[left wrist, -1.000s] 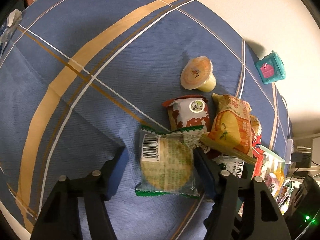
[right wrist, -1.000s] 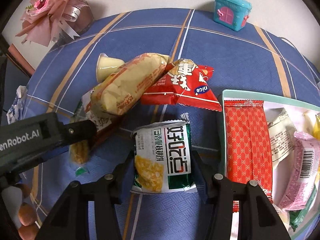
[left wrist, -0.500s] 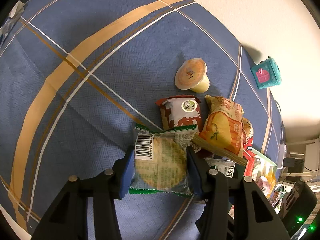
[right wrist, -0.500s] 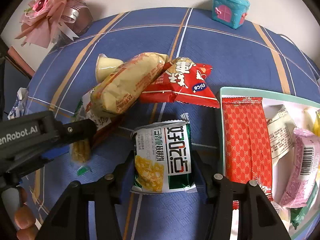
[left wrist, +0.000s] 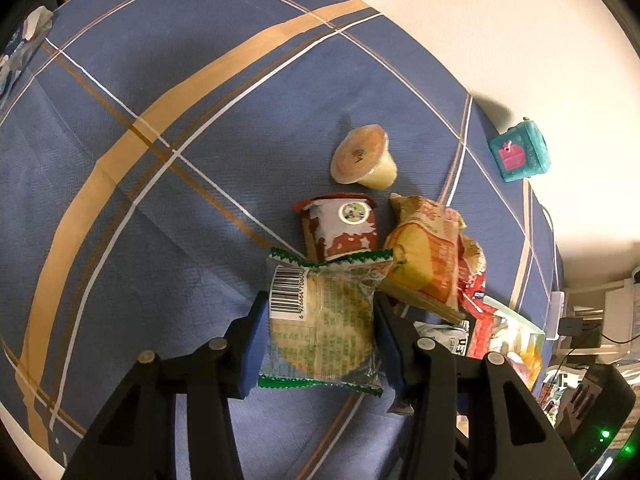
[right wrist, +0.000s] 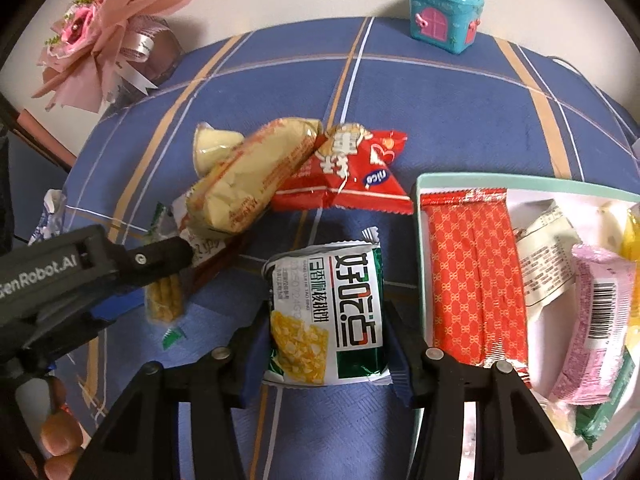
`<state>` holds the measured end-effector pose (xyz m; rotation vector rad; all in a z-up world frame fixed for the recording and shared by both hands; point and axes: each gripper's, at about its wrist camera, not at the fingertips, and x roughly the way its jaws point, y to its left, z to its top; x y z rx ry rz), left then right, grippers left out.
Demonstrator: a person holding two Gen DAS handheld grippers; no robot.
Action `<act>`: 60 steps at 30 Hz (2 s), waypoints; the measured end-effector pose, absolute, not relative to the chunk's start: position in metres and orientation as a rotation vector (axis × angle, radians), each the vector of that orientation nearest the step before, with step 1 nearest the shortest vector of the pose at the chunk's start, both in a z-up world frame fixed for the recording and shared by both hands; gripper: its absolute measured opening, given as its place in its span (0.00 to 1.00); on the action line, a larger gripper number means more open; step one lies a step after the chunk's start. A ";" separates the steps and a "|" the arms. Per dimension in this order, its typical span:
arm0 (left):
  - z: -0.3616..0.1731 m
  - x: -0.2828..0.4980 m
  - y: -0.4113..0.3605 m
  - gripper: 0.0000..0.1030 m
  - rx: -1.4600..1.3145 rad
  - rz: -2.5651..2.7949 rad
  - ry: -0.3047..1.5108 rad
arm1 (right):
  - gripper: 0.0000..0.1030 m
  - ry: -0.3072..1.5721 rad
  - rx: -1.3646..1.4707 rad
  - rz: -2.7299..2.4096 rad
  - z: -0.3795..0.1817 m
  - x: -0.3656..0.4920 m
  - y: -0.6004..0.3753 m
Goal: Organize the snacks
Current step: 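Carry the cracker packet with the left tool while the right carries the printed packet over the tray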
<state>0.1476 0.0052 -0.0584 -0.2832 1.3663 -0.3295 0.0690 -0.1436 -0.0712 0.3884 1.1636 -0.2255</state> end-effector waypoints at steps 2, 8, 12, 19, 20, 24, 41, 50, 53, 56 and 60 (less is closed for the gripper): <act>-0.054 0.146 0.005 0.49 -0.280 -0.329 1.356 | 0.52 1.156 0.390 -0.224 -0.066 0.066 -0.146; -0.039 0.137 0.004 0.49 -0.284 -0.328 1.315 | 0.52 1.132 0.401 -0.223 -0.047 0.054 -0.156; -0.026 0.133 0.000 0.49 -0.286 -0.342 1.284 | 0.52 1.104 0.397 -0.230 -0.029 0.045 -0.165; 0.001 0.125 -0.007 0.49 -0.285 -0.358 1.212 | 0.52 1.063 0.398 -0.264 0.000 0.029 -0.177; 0.004 0.124 -0.008 0.49 -0.284 -0.363 1.202 | 0.52 1.061 0.399 -0.274 0.002 0.028 -0.178; 0.015 0.118 -0.015 0.49 -0.270 -0.384 1.179 | 0.52 1.050 0.399 -0.321 0.012 0.019 -0.191; 0.021 0.080 -0.088 0.49 -0.150 -0.520 1.187 | 0.52 0.999 0.570 -0.514 0.017 -0.037 -0.279; 0.011 0.052 -0.134 0.49 -0.070 -0.606 1.227 | 0.52 0.990 0.584 -0.680 0.017 -0.080 -0.328; 0.008 0.045 -0.145 0.49 -0.039 -0.618 1.232 | 0.52 0.982 0.592 -0.714 0.017 -0.093 -0.342; 0.005 0.041 -0.153 0.49 -0.016 -0.626 1.237 | 0.52 0.971 0.593 -0.742 0.020 -0.104 -0.353; -0.002 0.037 -0.164 0.49 0.016 -0.637 1.246 | 0.52 0.974 0.586 -0.765 0.018 -0.113 -0.362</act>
